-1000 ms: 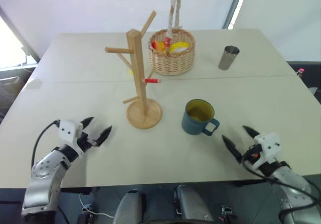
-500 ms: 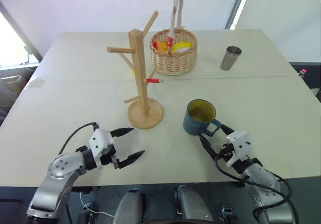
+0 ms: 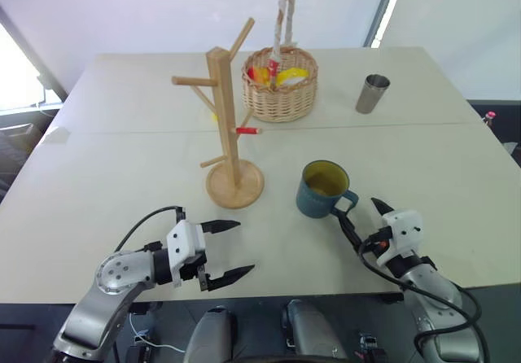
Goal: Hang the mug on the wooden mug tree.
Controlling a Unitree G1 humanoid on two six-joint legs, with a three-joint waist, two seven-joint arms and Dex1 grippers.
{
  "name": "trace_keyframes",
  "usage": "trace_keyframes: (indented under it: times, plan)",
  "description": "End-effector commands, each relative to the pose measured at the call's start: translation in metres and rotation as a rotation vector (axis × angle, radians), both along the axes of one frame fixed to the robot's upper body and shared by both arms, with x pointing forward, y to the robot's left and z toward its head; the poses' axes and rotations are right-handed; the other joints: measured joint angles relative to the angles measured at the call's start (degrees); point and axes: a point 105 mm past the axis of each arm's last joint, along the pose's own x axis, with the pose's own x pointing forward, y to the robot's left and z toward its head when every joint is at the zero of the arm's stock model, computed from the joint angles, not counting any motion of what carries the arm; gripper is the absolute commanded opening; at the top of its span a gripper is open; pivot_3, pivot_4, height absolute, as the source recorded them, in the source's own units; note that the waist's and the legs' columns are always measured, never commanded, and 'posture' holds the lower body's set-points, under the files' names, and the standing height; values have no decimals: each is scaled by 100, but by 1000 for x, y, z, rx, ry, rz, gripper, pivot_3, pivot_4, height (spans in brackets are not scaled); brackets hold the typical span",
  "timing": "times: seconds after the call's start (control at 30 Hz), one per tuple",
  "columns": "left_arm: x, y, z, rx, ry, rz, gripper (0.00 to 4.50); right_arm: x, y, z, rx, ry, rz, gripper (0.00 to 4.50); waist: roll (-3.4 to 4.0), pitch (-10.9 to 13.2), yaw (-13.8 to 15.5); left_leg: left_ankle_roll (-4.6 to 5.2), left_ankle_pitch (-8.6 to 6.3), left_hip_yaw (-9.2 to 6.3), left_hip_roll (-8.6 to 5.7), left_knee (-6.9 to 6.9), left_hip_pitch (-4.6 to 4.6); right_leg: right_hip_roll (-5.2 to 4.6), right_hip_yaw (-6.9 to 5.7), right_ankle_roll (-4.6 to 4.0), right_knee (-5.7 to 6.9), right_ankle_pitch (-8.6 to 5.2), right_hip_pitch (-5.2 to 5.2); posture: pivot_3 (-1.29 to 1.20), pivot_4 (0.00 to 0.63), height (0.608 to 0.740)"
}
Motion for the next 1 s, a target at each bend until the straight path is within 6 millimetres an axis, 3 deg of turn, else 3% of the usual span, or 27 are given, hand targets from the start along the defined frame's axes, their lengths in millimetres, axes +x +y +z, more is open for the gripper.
trace_keyframes:
  times: [0.03,0.17,0.23,0.5,0.63,0.73,0.87,1.0]
  plan:
    - [-2,-6,10,-6,-40,-26,4500,4,2,12,17,-47,-8,4453,0,0,0,0,0,0,0,0,0,0,0,0,0,0,0,0,150,740]
    - [-2,-7,12,-9,-45,-27,4500,9,6,10,27,-40,-11,4453,0,0,-4,0,0,0,0,0,1,2,0,0,1,0,0,0,150,740]
    - [-2,-7,13,-10,-46,-26,4500,11,10,11,38,-42,2,3935,0,0,-3,0,0,0,0,0,1,2,0,0,1,0,0,0,150,740]
    - [-1,-3,11,-3,-47,-5,4500,9,22,12,61,-31,70,32,0,0,-1,0,0,0,-1,1,0,2,0,1,1,0,1,0,150,740]
    - [-1,0,9,3,-45,4,4500,7,25,14,42,-34,94,32,0,0,-3,0,0,0,-1,1,1,3,-1,1,2,0,0,0,150,740]
    - [1,5,7,8,-44,28,4500,7,33,26,-89,-78,176,32,1,1,-5,0,0,0,-1,1,1,3,0,1,2,0,1,0,150,740]
    - [10,20,6,-3,-46,110,4500,7,57,55,-369,-209,380,32,4,3,-24,1,0,3,-1,4,4,5,0,1,4,1,1,0,150,740]
    - [19,35,9,-8,-62,175,4500,16,80,103,-574,-387,500,32,5,7,-28,4,3,-1,0,5,6,10,-3,2,9,1,0,0,150,740]
